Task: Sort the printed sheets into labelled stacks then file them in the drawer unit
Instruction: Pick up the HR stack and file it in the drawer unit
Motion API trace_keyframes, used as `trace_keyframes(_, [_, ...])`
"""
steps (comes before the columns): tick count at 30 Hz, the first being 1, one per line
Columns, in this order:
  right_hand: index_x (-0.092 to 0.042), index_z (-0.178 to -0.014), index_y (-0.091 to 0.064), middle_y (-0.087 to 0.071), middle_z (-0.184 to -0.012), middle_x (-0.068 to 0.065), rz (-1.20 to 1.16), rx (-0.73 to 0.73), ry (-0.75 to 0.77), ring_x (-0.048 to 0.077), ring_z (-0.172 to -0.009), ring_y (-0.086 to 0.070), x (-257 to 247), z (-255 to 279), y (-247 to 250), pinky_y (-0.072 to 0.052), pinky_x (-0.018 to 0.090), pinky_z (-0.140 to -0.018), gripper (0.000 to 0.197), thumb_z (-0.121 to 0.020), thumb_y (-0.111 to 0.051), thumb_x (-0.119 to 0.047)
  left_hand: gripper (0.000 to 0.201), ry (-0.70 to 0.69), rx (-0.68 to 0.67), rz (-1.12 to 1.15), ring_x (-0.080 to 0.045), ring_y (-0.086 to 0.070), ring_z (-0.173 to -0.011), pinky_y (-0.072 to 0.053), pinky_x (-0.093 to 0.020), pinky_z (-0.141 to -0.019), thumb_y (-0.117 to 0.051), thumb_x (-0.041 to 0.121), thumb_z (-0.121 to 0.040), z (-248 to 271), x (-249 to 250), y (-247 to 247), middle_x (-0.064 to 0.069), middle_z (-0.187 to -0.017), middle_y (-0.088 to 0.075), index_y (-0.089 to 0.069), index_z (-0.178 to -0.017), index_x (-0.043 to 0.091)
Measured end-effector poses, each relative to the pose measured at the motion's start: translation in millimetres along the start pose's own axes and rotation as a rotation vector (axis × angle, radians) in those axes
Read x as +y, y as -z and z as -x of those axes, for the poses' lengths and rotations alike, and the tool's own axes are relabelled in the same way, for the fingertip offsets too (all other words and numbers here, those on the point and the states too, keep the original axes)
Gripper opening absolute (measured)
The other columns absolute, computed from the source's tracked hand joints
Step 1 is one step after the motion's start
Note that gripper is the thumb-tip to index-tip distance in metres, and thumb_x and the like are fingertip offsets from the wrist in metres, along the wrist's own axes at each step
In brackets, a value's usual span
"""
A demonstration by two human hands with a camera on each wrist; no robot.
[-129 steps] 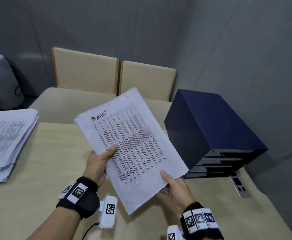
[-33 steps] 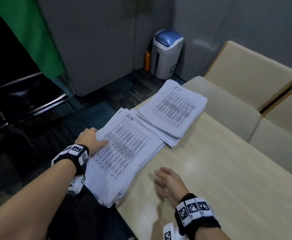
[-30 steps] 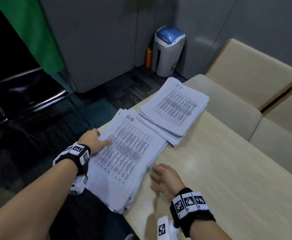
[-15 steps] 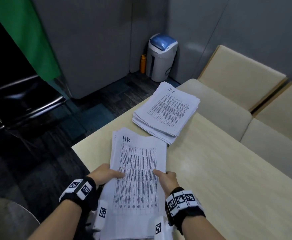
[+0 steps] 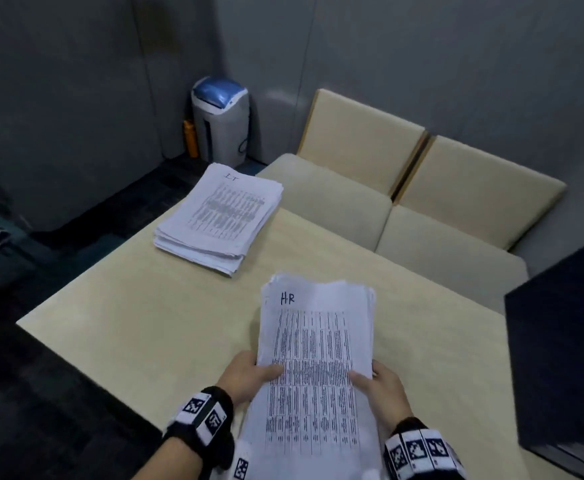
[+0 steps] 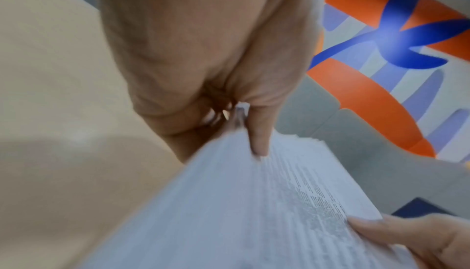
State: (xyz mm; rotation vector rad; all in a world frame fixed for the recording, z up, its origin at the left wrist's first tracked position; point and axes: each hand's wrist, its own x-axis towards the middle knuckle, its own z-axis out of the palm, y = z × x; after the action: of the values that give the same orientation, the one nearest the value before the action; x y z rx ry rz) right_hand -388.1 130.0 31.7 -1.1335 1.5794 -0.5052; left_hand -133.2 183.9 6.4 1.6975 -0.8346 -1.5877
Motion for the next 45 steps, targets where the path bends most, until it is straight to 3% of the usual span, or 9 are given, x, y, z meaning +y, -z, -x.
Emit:
trace_keyframes(7, [-0.019,-0.129,-0.059,-0.073,-0.116,-0.003,-0.373,0.222,0.329,0.012,-0.106,-0.07,-51,26,88,-0.056,0.019,-0.081,0.033,-0.101,-0.053,-0.003,0.028,-0.331,0.111,0.296,-0.019,-0.075,-0.085,-0.058,-0.026,-0.069,-0.075,0.004,-0.084,5,125,-109,-0.008,-0.095,-0.077,-0.067,-0.111,0.005])
trace_keyframes(16, [-0.028,-0.132,-0.049,-0.066,-0.121,0.003,-0.434,0.384,0.605,0.018,-0.112,-0.066,-93,16,123,-0.053,0.05,-0.103,0.052,-0.091,-0.071,-0.004,0.047,-0.778,0.215,0.288,-0.012,-0.072,-0.088,-0.058,-0.022,-0.073,-0.086,0.005,-0.07,9,201,-124,-0.002,-0.097,-0.075,-0.062,-0.111,0.006])
trace_keyframes(20, [-0.039,-0.134,-0.046,-0.057,-0.13,-0.006,-0.291,0.508,0.757,0.015,-0.12,-0.06,-101,9,127,-0.05,0.035,-0.106,0.061,-0.09,-0.073,-0.006,0.041,-0.822,0.209,0.262,-0.014,-0.073,-0.083,-0.057,-0.023,-0.069,-0.087,0.014,-0.072,-10,216,-125,-0.004,-0.092,-0.075,-0.062,-0.103,0.005])
trace_keyframes(23, [-0.04,-0.135,-0.052,-0.056,-0.133,-0.015,-0.136,0.548,0.867,-0.001,-0.127,-0.052,-111,6,130,-0.041,0.012,-0.106,0.052,-0.094,-0.069,-0.014,0.042,-0.812,0.234,0.306,-0.013,-0.069,-0.075,-0.054,-0.024,-0.066,-0.081,0.044,-0.076,-21,229,-123,0.001,-0.082,-0.073,-0.064,-0.091,0.009])
trace_keyframes(28, [-0.015,-0.112,-0.073,-0.065,-0.109,0.001,0.004,0.728,1.016,0.012,-0.106,-0.063,-124,-6,134,-0.054,0.028,-0.093,0.018,-0.094,-0.07,-0.014,0.04,-0.804,0.335,0.267,-0.013,-0.054,-0.059,-0.046,-0.025,-0.054,-0.068,0.046,-0.089,-39,249,-119,0.0,-0.065,-0.056,-0.053,-0.07,0.014])
trace_keyframes(31, [-0.015,-0.097,-0.068,-0.068,-0.102,-0.004,-0.095,0.782,0.97,0.012,-0.096,-0.065,-128,-6,130,-0.056,0.04,-0.084,0.011,-0.101,-0.058,-0.019,0.026,-0.755,0.328,0.327,-0.011,-0.056,-0.059,-0.046,-0.026,-0.052,-0.064,0.028,-0.094,-46,255,-118,0.001,-0.067,-0.057,-0.054,-0.075,0.013])
trace_keyframes(35, [-0.026,-0.106,-0.05,-0.068,-0.122,-0.002,-0.262,0.746,0.907,0.011,-0.111,-0.063,-123,-4,124,-0.05,0.037,-0.097,0.012,-0.098,-0.042,-0.032,0.019,-0.778,0.26,0.367,-0.011,-0.056,-0.067,-0.045,-0.023,-0.055,-0.056,0.026,-0.098,-50,254,-119,0.002,-0.074,-0.056,-0.055,-0.086,0.011])
trace_keyframes(41, [-0.031,-0.145,-0.035,-0.056,-0.131,-0.012,-0.239,0.518,0.717,-0.004,-0.119,-0.056,-105,-9,130,-0.047,0.013,-0.099,0.08,-0.081,-0.082,-0.034,0.073,-0.788,0.003,0.225,-0.012,-0.07,-0.084,-0.057,-0.023,-0.068,-0.086,0.043,-0.059,-63,227,-108,-0.003,-0.1,-0.068,-0.053,-0.117,0.014])
trace_keyframes(45, [-0.01,-0.125,-0.064,-0.075,-0.115,0.012,-0.479,0.291,0.455,0.032,-0.112,-0.069,-87,-25,129,-0.058,0.045,-0.096,0.058,-0.073,-0.087,-0.02,0.068,-0.614,-0.071,0.179,-0.023,-0.072,-0.092,-0.059,-0.032,-0.073,-0.095,0.033,-0.05,-78,197,-103,-0.007,-0.099,-0.076,-0.069,-0.109,0.012])
